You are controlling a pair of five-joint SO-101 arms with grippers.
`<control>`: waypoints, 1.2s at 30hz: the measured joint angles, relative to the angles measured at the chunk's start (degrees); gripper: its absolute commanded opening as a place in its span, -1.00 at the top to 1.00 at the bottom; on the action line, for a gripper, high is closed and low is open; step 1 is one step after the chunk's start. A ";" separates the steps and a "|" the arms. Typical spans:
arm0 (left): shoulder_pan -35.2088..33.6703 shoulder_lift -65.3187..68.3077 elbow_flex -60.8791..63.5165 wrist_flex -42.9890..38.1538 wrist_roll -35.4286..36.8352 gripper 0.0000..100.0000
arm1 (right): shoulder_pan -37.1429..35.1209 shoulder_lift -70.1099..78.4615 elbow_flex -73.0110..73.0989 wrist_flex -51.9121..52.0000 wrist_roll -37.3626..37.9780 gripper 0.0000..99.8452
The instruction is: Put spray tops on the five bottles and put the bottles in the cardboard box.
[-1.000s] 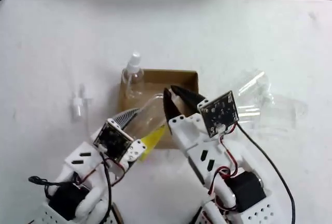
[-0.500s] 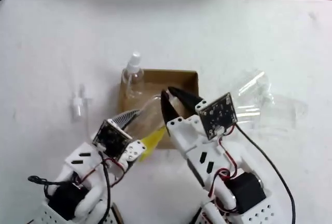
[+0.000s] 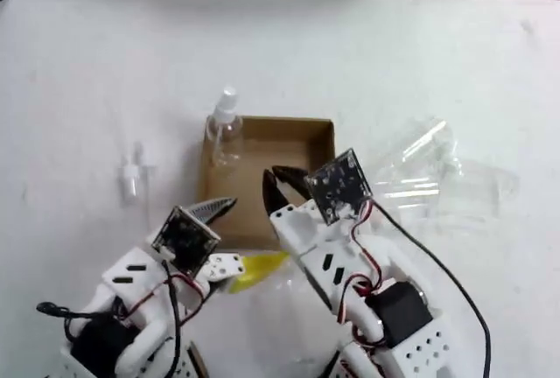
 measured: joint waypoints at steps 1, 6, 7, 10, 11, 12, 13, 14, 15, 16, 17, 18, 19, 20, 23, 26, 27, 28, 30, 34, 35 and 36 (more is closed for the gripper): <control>0.00 0.00 -0.70 0.88 0.00 0.24 | 0.00 0.00 0.00 0.00 0.00 0.97; -2.90 0.35 -2.20 2.37 0.00 0.24 | -0.18 -0.18 0.00 0.00 0.00 0.97; -3.96 0.26 -2.55 2.37 0.00 0.26 | -0.09 -0.18 0.00 0.00 0.00 0.97; -6.33 0.00 -2.73 1.23 0.00 0.40 | -0.18 -0.18 0.00 0.00 0.00 0.97; -7.74 0.09 -2.73 0.44 0.44 0.45 | 0.26 -0.18 0.00 0.00 0.44 0.97; -9.49 0.09 -2.73 -1.05 1.32 0.49 | 1.05 -0.35 0.00 0.00 1.14 0.97; -11.60 0.09 -3.08 -2.11 2.29 0.53 | 2.02 -0.79 0.00 0.00 2.46 0.96; -14.07 0.26 -3.87 -3.08 3.16 0.57 | 2.99 -1.58 0.00 0.26 3.96 0.96; -16.62 0.18 -4.75 -3.69 3.87 0.60 | 3.60 -2.64 0.00 1.05 5.45 0.96; -19.34 -0.09 -5.63 -4.04 4.40 0.64 | 3.52 -3.69 -0.35 2.73 6.86 0.96; -22.24 -0.09 -6.42 -4.31 4.66 0.66 | 3.25 -4.66 -1.23 4.92 8.26 0.96; -25.05 -0.09 -6.95 -4.66 4.92 0.69 | 2.73 -5.71 -2.55 7.47 9.76 0.96; -27.69 -0.09 -7.21 -4.84 5.01 0.72 | 1.93 -6.33 -4.40 10.11 11.43 0.96; -29.80 -0.09 -7.38 -5.10 5.19 0.75 | 0.79 -6.95 -6.51 12.66 13.27 0.96; -33.58 -0.09 -7.47 -7.03 5.19 0.83 | -1.41 -7.38 -12.22 20.75 18.46 0.96; -34.46 -0.09 -6.86 -9.49 5.19 0.86 | -5.27 -4.13 -14.51 27.87 22.42 0.96; -34.46 -0.09 -6.24 -10.46 5.19 0.86 | -6.77 -1.93 -14.51 29.71 23.21 0.96; -34.55 -0.09 -5.36 -11.43 5.19 0.86 | -8.00 0.53 -14.51 31.38 23.65 0.96; -34.81 0.00 -3.96 -13.19 5.19 0.86 | -10.37 6.51 -14.51 33.76 23.91 0.96; -35.87 0.09 -2.20 -15.56 5.19 0.86 | -12.75 19.96 -14.51 35.52 24.00 0.96; -36.75 0.00 -1.58 -16.18 5.19 0.86 | -12.57 22.77 -14.51 35.60 23.91 0.96; -37.63 0.00 -0.79 -16.97 5.19 0.86 | -12.57 25.49 -14.51 35.60 23.74 0.96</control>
